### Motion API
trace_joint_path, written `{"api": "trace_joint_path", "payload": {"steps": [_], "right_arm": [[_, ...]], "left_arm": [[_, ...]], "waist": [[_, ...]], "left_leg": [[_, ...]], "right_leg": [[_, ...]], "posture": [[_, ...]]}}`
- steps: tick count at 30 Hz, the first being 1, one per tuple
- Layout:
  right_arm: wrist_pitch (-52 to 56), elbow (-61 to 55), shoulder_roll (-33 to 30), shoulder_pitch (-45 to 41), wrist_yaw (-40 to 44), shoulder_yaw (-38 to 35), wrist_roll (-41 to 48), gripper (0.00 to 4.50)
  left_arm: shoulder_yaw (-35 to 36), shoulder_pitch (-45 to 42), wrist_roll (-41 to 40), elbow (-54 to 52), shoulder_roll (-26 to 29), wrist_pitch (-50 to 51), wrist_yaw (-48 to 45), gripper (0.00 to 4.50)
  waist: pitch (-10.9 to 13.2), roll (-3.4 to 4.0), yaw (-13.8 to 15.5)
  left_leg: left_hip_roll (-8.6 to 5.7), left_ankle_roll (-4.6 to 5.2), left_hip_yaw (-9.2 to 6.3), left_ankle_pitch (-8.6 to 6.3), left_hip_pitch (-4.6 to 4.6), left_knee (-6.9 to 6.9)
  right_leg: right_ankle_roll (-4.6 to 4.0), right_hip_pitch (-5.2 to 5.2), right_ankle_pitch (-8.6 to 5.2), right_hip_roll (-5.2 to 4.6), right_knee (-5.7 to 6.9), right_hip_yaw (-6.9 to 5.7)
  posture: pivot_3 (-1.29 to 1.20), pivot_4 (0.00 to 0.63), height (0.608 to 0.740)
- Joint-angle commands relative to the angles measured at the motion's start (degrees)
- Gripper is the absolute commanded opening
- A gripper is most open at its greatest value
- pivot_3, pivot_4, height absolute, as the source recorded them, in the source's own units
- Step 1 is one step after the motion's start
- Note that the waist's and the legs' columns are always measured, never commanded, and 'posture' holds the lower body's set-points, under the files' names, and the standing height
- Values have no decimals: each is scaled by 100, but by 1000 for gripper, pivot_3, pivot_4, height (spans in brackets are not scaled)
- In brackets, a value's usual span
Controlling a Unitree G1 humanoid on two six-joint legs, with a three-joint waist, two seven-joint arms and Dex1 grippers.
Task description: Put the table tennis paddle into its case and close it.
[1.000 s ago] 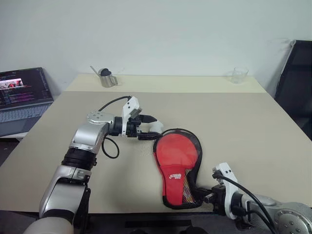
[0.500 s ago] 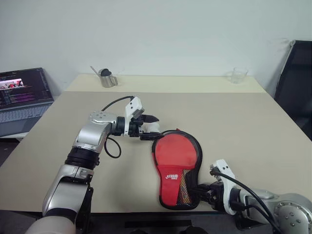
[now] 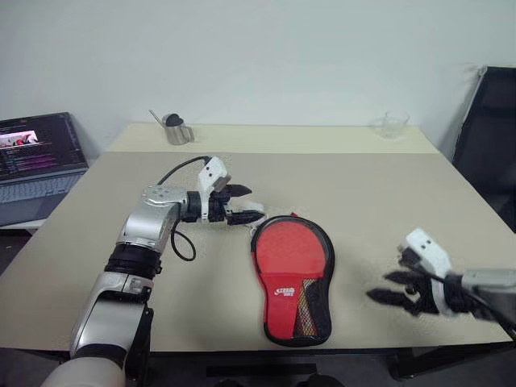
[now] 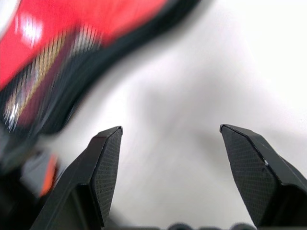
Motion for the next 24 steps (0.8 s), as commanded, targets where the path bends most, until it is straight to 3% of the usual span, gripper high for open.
{"api": "trace_joint_path", "payload": {"steps": [1,7,14,24], "right_arm": [[-1242,375,734,-888,-140,540,-748,3585],[-2745,1287,2311,-1501,-578,1975,-2236,3585],[-3814,2227,3335,-1190,-512,3000,-3315,3585],[-4060,3431,3962,-1129,-147,2982,-3696,3585]], "left_arm": [[217,-320,228,371,-62,-131,651,4500],[234,-535,399,830,-244,88,1252,4500],[152,-491,563,824,-638,720,1814,4500],[159,-336,547,730,-1109,1349,2248,4500]], "waist": [[2,-4,1],[2,-7,26],[1,-9,61],[-4,-15,12]], "left_leg": [[0,0,-4,0,2,0],[5,0,2,0,-18,-4],[0,-1,3,0,-64,11],[5,-2,-1,2,-30,35]], "right_leg": [[0,0,0,4,4,1],[-1,-9,0,13,-6,-1],[0,-43,0,-8,-5,2],[-8,-19,8,4,24,0]], "posture": [[0,150,740],[0,150,740],[0,150,740],[0,150,740]]}}
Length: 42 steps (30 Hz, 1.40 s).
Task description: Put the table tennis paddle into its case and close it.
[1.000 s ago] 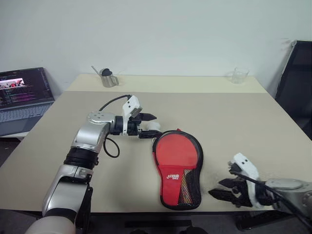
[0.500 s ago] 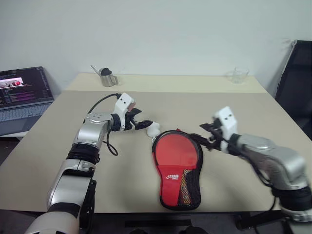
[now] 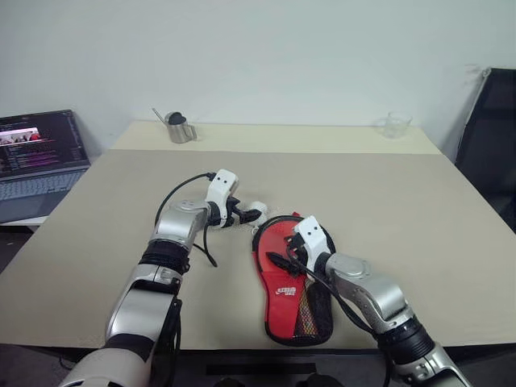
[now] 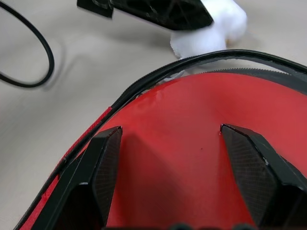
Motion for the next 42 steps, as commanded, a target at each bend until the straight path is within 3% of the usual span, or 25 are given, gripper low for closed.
{"api": "trace_joint_path", "payload": {"steps": [1,13,16,24,27,42], "right_arm": [[-65,374,104,-29,141,-40,-152,3585],[20,362,341,61,355,-33,-337,3585],[53,342,374,80,380,-67,-374,3620],[112,337,407,53,431,-144,-445,3620],[149,336,426,46,435,-173,-455,3620],[438,347,492,-29,595,-209,-392,3620]], "left_arm": [[47,17,-40,-281,-66,90,16,4500],[-136,75,158,160,-524,202,281,4500],[-173,167,189,32,-653,193,334,3909],[-68,-244,432,570,-731,-239,733,1034],[-38,-443,434,778,-758,-531,668,175],[-405,-1791,1288,3073,-1296,-2426,996,98]], "waist": [[0,-1,-2],[-26,-12,13],[-33,-14,30],[-40,-15,31],[-40,-15,32],[-40,-16,24]], "left_leg": [[1,0,0,0,15,0],[0,-1,0,-1,44,-4],[-1,-1,0,-1,45,-4],[-4,0,0,-1,48,-3],[-3,0,-1,-1,48,-4],[-6,0,3,-1,44,-7]], "right_leg": [[0,16,0,0,0,-1],[0,42,0,-3,-3,6],[0,45,0,-5,-4,6],[2,47,1,-9,-5,5],[2,47,1,-9,-4,4],[4,44,2,-6,-10,3]], "posture": [[0,150,740],[0,150,740],[0,150,740],[0,150,740],[0,150,740],[0,150,740]]}}
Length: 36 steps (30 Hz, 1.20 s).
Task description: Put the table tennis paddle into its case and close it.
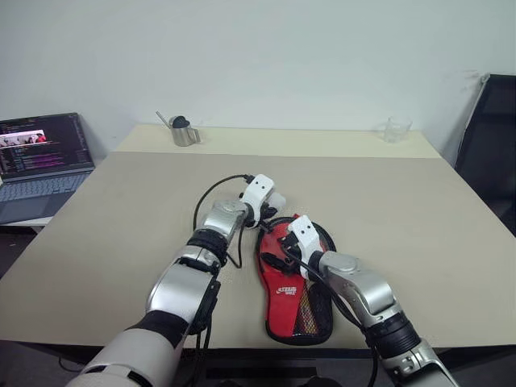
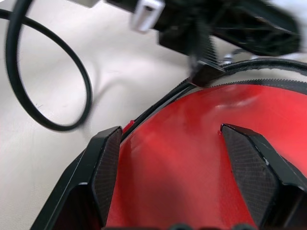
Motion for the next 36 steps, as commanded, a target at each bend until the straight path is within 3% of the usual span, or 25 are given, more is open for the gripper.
{"api": "trace_joint_path", "payload": {"steps": [1,28,36], "right_arm": [[251,90,32,62,109,22,43,3620],[649,-133,293,307,107,-93,119,3620],[703,-184,395,373,59,-110,106,3620]], "left_arm": [[-81,-470,256,260,-146,-499,235,98],[-872,-1101,1978,854,-1225,-1680,1739,98],[-1142,-940,2252,840,-1794,-2131,1699,98]], "waist": [[0,0,-1],[0,0,12],[0,0,9]], "left_leg": [[0,0,0,0,0,-1],[-4,-1,0,-1,-8,-4],[-5,-1,0,-1,-5,-21]], "right_leg": [[0,0,0,1,0,-1],[1,-3,-1,-3,-8,-4],[0,-5,-2,-2,-16,-2]], "posture": [[0,150,740],[0,150,740],[0,150,740]]}}
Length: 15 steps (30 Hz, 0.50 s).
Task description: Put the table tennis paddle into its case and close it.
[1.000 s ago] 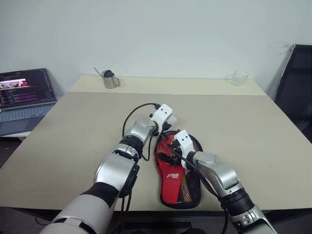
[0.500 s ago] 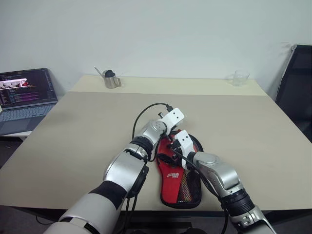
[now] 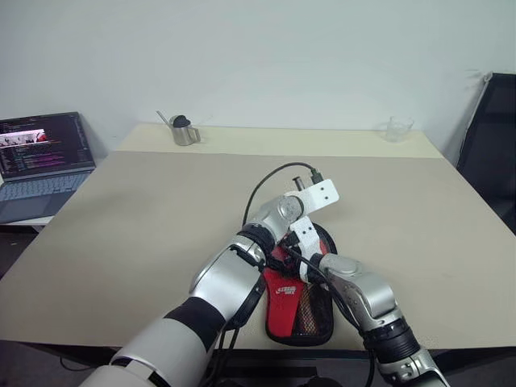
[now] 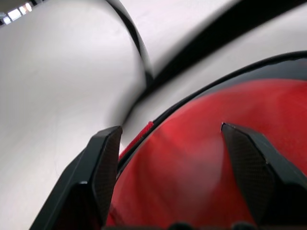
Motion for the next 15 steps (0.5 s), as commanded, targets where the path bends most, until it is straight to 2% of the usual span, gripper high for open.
{"api": "trace_joint_path", "payload": {"steps": [1,9,14,15], "right_arm": [[271,177,107,105,-33,152,37,3620],[295,90,171,205,-66,159,16,3620],[295,82,171,210,-60,138,9,3620],[288,90,168,205,-53,132,6,3620]], "left_arm": [[-185,-65,129,-184,-503,-401,37,98],[-288,130,226,-205,-854,-554,-83,98],[-91,175,38,-174,-918,-72,-389,98],[-67,191,18,-177,-888,-43,-434,448]], "waist": [[0,0,1],[-11,3,6],[-19,6,7],[-20,6,7]], "left_leg": [[0,0,0,0,0,-1],[-2,0,0,0,1,-5],[-3,0,-1,0,4,-5],[-4,0,-1,0,5,-5]], "right_leg": [[0,0,0,0,-1,-1],[1,4,-1,-2,-11,-2],[1,8,-1,-2,-11,-4],[1,8,-1,-2,-11,-3]], "posture": [[0,150,740],[0,150,740],[0,150,740],[0,150,740]]}}
